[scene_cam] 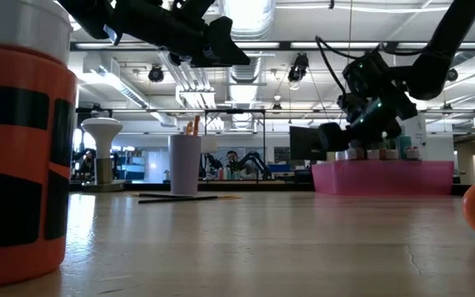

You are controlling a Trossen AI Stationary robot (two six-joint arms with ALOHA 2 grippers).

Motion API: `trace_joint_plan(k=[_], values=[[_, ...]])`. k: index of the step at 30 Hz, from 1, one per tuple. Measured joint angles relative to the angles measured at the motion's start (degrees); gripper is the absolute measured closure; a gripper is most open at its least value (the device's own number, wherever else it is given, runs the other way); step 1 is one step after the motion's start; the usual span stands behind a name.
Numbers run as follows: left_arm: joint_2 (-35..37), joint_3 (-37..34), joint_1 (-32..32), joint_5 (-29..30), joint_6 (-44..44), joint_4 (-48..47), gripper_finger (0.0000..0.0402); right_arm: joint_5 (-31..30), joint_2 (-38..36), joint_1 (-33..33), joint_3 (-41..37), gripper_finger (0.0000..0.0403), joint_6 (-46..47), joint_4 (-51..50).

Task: Pick & Place Paint Supplies
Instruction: Put the small brown paint bottle into the pink bin, then put the small orange paint bottle into the pink bin

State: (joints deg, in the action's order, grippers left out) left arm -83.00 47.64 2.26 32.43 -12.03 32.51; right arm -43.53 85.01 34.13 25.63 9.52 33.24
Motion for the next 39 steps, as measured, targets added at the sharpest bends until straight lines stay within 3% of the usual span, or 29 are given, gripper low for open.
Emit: trace_joint_plan(k=[8, 17, 23, 28, 35, 39], values=[[0.0, 0.0, 0.0, 0.0, 0.02, 0.0, 0.0101, -0.01, -9.71, -1.31, 0.0, 0.0183, -4.03, -0.07], [0.0, -0.04, 0.0, 0.0, 0.02, 0.0, 0.0101, 0.24, -24.46, -6.43, 0.0, 0.0179, -8.37, -0.1], [0.0, -0.07, 0.0, 0.0, 0.02, 0.0, 0.0101, 5.28, -32.17, -10.63, 0.0, 0.0179, -8.68, -0.24], [0.0, -0.09, 0.0, 0.0, 0.02, -0.02, 0.0101, 14.96, -35.83, -12.74, 0.0, 0.0193, -8.26, -0.33], [0.0, -0.09, 0.0, 0.0, 0.02, -0.03, 0.0101, 36.63, -36.14, -12.9, 0.0, 0.0223, -3.99, -0.32], [0.0, -0.11, 0.0, 0.0, 0.02, -0.02, 0.0101, 45.37, -34.37, -12.9, 0.0, 0.024, -2.74, -0.4]])
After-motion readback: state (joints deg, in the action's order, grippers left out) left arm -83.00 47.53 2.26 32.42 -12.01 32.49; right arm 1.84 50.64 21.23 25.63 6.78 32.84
